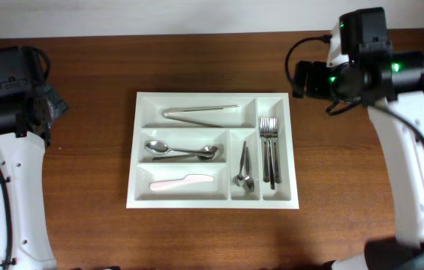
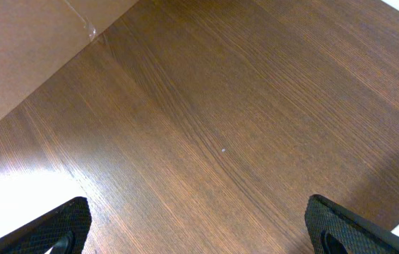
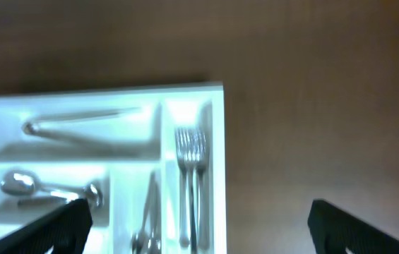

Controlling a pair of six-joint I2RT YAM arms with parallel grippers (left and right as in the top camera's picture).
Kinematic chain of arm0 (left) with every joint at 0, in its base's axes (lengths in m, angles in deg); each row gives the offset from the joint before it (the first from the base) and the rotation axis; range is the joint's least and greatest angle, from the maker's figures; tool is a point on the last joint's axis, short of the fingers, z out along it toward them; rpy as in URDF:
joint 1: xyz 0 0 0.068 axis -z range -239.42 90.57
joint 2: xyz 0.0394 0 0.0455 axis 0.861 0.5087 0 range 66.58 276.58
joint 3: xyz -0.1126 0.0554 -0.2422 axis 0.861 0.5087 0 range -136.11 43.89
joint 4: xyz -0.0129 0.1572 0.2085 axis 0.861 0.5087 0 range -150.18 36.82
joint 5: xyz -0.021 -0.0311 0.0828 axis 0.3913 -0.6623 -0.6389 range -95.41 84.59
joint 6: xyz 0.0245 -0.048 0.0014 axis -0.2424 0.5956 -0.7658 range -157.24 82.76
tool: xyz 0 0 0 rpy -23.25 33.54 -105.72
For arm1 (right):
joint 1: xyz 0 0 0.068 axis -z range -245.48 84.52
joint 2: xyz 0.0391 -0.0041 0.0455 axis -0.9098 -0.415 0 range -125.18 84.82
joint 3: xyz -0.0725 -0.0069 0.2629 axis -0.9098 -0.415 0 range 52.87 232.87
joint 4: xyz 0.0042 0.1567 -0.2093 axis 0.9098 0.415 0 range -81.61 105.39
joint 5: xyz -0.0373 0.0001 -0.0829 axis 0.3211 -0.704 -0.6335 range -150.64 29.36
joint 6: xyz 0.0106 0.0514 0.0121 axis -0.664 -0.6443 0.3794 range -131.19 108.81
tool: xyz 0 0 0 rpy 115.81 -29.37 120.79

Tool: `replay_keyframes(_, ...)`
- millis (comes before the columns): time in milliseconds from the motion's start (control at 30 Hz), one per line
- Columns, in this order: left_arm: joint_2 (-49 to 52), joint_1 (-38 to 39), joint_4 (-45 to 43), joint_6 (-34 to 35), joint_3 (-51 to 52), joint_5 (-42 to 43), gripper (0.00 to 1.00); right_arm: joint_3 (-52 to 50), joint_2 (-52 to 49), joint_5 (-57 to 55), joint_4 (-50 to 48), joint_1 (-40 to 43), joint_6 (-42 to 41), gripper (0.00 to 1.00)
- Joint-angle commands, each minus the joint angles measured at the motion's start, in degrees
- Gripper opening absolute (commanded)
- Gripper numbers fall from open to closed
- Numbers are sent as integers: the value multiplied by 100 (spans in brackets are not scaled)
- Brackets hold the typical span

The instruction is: Pack container

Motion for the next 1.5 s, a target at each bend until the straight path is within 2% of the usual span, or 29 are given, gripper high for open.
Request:
replay_keyframes(0, 15, -22, 11, -9, -17, 24, 99, -291, 883, -909, -848, -229, 166, 99)
replay_keyframes(133, 15, -22, 11, -9, -17, 24, 99, -1534, 1899, -903, -3018, -219, 166, 99)
replay_keyframes(200, 15, -22, 11, -9, -17, 24, 99, -2699, 2669, -898, -4360, -142, 166, 99)
replay_keyframes(267, 15, -22, 11, -9, -17, 24, 99, -3687, 3314, -898, -5154, -52, 164, 99)
replay_keyframes(367, 15, -22, 11, -9, -17, 24, 99, -5066, 4312, -894, -5751, 142, 44, 99)
replay_keyframes(500, 15, -22, 11, -11, -17, 24, 99, -6649, 5779, -876, -5779, 393, -457, 99)
replay_keyframes(600, 15, -22, 11, -9, -17, 24, 99, -7659, 6806, -863, -5768, 452, -483, 99)
replay_keyframes(833, 15, -22, 11, -9, -17, 24, 99, -9235, 8513, -857, -5768, 452, -483, 99)
replay_keyframes(1100, 15, -22, 11, -9, -17, 24, 99, -9818, 8861, -859, -5768, 452, -483, 99)
replay_keyframes(1467, 15, -22, 11, -9, -17, 24, 99, -9980, 9018, -857, -5768, 452, -483, 99)
